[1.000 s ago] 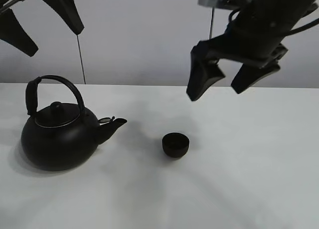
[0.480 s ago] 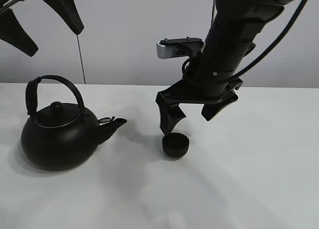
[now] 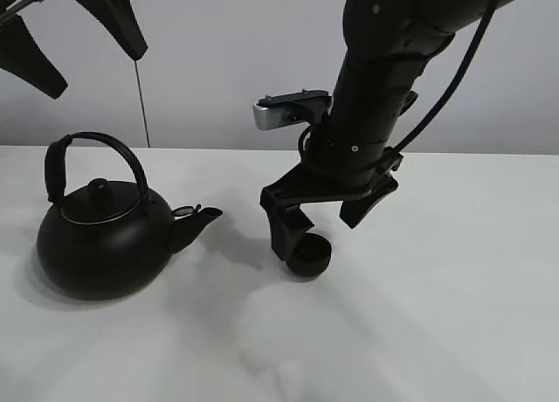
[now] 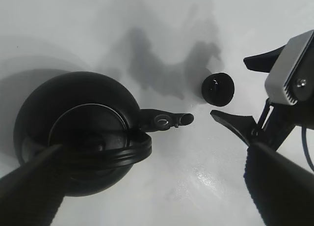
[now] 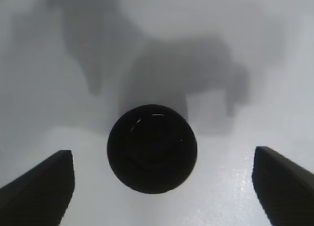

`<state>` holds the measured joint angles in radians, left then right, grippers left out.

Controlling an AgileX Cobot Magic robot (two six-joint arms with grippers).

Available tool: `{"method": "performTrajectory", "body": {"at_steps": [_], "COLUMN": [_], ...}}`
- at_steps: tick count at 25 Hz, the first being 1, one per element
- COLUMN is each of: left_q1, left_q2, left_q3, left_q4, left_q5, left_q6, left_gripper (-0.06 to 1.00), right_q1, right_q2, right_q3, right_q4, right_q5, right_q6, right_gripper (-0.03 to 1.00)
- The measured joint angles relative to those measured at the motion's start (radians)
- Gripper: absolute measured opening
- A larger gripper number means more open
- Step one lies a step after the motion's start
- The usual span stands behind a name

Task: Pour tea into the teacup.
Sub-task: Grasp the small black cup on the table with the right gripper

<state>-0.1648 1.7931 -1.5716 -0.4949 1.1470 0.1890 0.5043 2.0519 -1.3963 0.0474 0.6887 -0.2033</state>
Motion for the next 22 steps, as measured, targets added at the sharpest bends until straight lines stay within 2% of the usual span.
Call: {"method": "performTrajectory", "body": {"at_steps": [7,11,13,14,22], "left_q1": [0.000,0.000,0.000,0.000,0.000], "left_q2": [0.000,0.000,0.000,0.000,0.000], "left_q3": [0.000,0.000,0.000,0.000,0.000], "left_q4": [0.000,0.000,0.000,0.000,0.000], "left_q5": [-0.001,-0.002,-0.002,-0.002,-0.002], "left_q6": [0.000,0.000,0.000,0.000,0.000], "left_gripper": [0.70,0.70,0.70,0.70,0.70], "right_q1": [0.026,0.027,0.028,0.028,0.028], "right_q2": [0.059,0.060,0.060,0.060,0.060], "right_q3": [-0.002,-0.002,-0.002,-0.002,-0.002], "right_q4": [-0.034,-0.056,-0.062,-0.062,-0.071], "right_q5": [-0.002,-0.009,-0.009,-0.010,-0.011], "right_q6": [0.027,0.056,0.071,0.076,0.081], "right_gripper": [0.65,0.52,0.42,0.40,0.40]}}
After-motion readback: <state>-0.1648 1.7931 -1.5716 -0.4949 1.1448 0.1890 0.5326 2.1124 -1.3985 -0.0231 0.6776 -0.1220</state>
